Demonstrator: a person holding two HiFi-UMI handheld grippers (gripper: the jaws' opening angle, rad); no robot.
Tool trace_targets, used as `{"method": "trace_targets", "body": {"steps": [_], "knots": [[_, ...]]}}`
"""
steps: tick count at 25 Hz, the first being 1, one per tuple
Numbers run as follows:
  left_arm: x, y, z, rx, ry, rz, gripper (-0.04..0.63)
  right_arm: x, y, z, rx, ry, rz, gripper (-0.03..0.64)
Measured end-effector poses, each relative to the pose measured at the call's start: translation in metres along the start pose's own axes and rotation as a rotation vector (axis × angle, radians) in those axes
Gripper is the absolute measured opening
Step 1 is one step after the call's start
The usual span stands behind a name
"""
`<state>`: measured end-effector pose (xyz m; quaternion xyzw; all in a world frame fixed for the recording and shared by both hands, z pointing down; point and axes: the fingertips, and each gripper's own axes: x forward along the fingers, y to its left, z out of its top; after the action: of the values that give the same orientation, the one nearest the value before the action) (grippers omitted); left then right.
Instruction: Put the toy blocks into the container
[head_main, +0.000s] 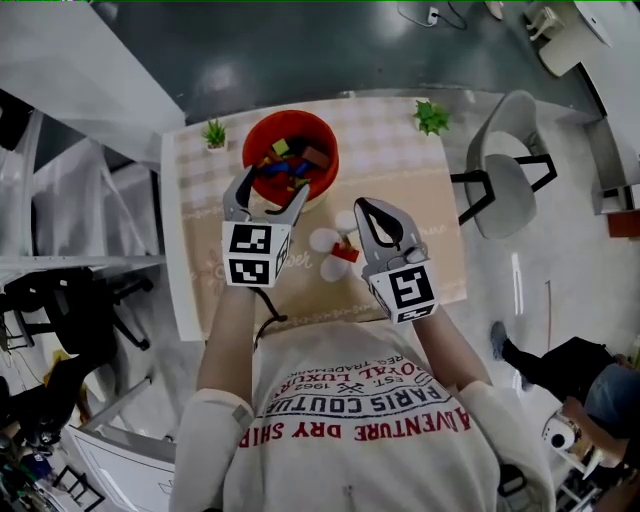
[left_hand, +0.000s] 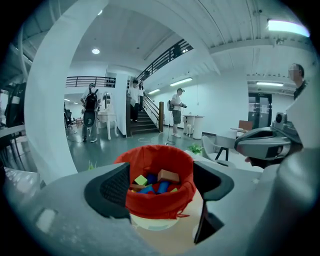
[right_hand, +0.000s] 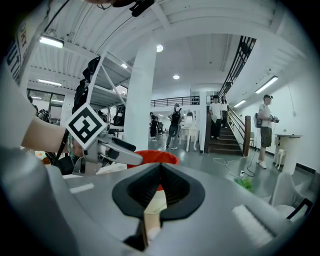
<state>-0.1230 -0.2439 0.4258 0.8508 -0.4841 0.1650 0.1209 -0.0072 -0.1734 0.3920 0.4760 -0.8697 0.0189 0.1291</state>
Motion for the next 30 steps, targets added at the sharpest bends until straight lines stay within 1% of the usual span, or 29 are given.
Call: {"method": "trace_targets", "body": {"steps": [4,7,9,12,14,18,21,24,26,27,30], "knots": [[-0.022,-0.033,-0.013,-0.006,-0.007,-0.033,0.397,-0.012,-0.005,-0.01,0.014,0.015,0.005,0.002],[-0.032,-0.062,-0.035,-0.016,-0.013,-0.036,0.396,-0.02,-0.009,-0.025,0.026,0.025,0.014,0.0],[-0.034,-0.08,-0.054,-0.02,0.004,-0.03,0.396,-0.026,-0.009,-0.037,0.035,0.042,0.025,0.002],[-0.033,-0.105,-0.087,-0.075,0.051,-0.03,0.396,-0.036,-0.009,-0.056,0.041,0.064,0.047,0.001],[-0.029,-0.122,-0.111,-0.109,0.097,-0.041,0.396,-0.044,-0.008,-0.068,0.045,0.079,0.061,0.002],[-0.015,-0.149,-0.156,-0.125,0.191,-0.049,0.396,-0.059,-0.009,-0.09,0.049,0.106,0.078,0.0],[-0.003,-0.161,-0.179,-0.138,0.244,-0.035,0.396,-0.069,-0.013,-0.103,0.053,0.119,0.078,0.002],[0.009,-0.165,-0.191,-0.159,0.262,-0.001,0.396,-0.075,-0.02,-0.114,0.059,0.134,0.068,0.002],[0.017,-0.166,-0.197,-0.158,0.276,0.028,0.396,-0.08,-0.025,-0.12,0.067,0.142,0.053,0.0],[0.02,-0.166,-0.201,-0.155,0.289,0.038,0.39,-0.082,-0.027,-0.123,0.07,0.145,0.047,0.0],[0.023,-0.166,-0.211,-0.16,0.321,0.047,0.329,-0.085,-0.03,-0.129,0.074,0.154,0.041,0.001]]}}
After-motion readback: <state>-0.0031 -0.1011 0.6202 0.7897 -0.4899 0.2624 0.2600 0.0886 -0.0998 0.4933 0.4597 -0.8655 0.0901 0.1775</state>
